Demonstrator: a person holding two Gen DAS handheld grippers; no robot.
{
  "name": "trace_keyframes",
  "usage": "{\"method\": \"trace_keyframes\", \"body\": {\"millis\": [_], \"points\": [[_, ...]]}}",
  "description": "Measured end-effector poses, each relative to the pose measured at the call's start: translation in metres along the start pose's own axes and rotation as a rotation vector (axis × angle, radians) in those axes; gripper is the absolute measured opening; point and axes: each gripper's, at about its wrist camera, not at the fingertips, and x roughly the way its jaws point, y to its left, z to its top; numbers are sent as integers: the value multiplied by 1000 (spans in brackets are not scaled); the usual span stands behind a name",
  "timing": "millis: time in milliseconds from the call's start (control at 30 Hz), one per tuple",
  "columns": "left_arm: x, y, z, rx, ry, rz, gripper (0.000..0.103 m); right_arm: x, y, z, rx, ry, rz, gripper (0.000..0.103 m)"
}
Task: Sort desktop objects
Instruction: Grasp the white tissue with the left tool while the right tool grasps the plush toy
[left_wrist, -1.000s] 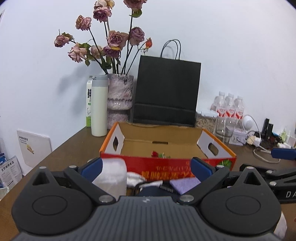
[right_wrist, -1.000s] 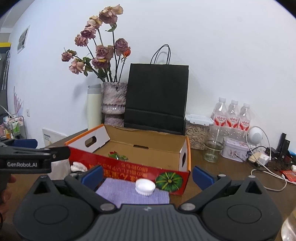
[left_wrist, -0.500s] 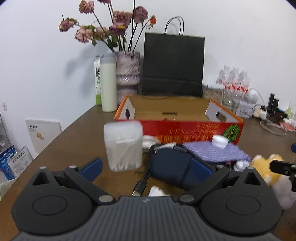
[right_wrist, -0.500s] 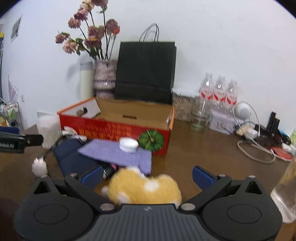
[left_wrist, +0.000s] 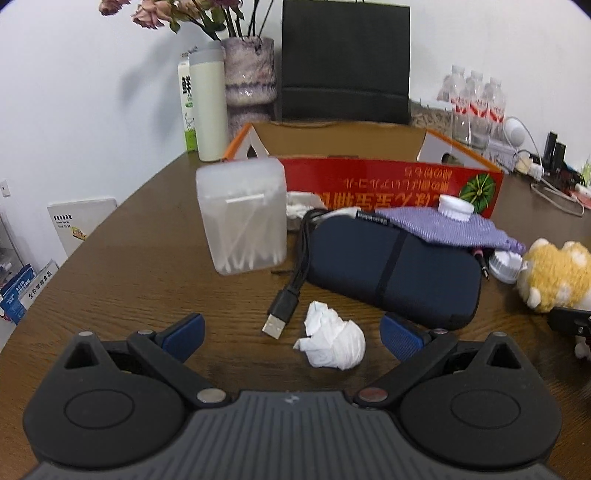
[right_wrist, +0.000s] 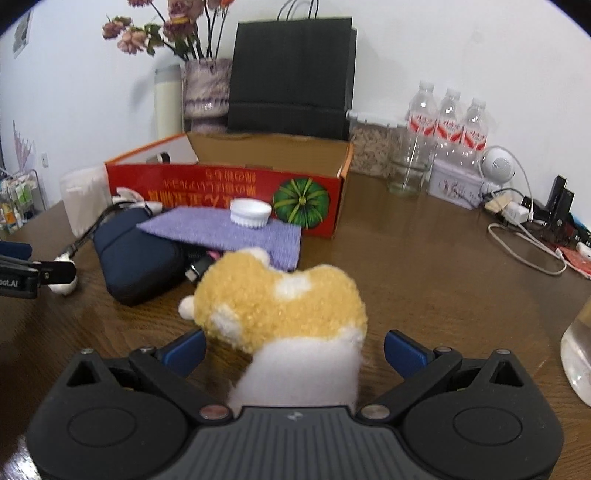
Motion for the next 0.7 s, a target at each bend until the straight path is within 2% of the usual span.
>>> {"method": "trace_keyframes", "body": {"millis": [100,233,333,700], "points": [[4,-1,0,3,14,2,103,9,-2,-1,4,31,0,103],[10,-2,0,5,35,0,103,13,-9,-2,49,38,34,103],[14,-2,-1,5,49,-4,103,14,-10,-3,60,25,25,103],[16,0,-2,-13,45,-21,103,14,-11,-2,68,23,32,103]]}}
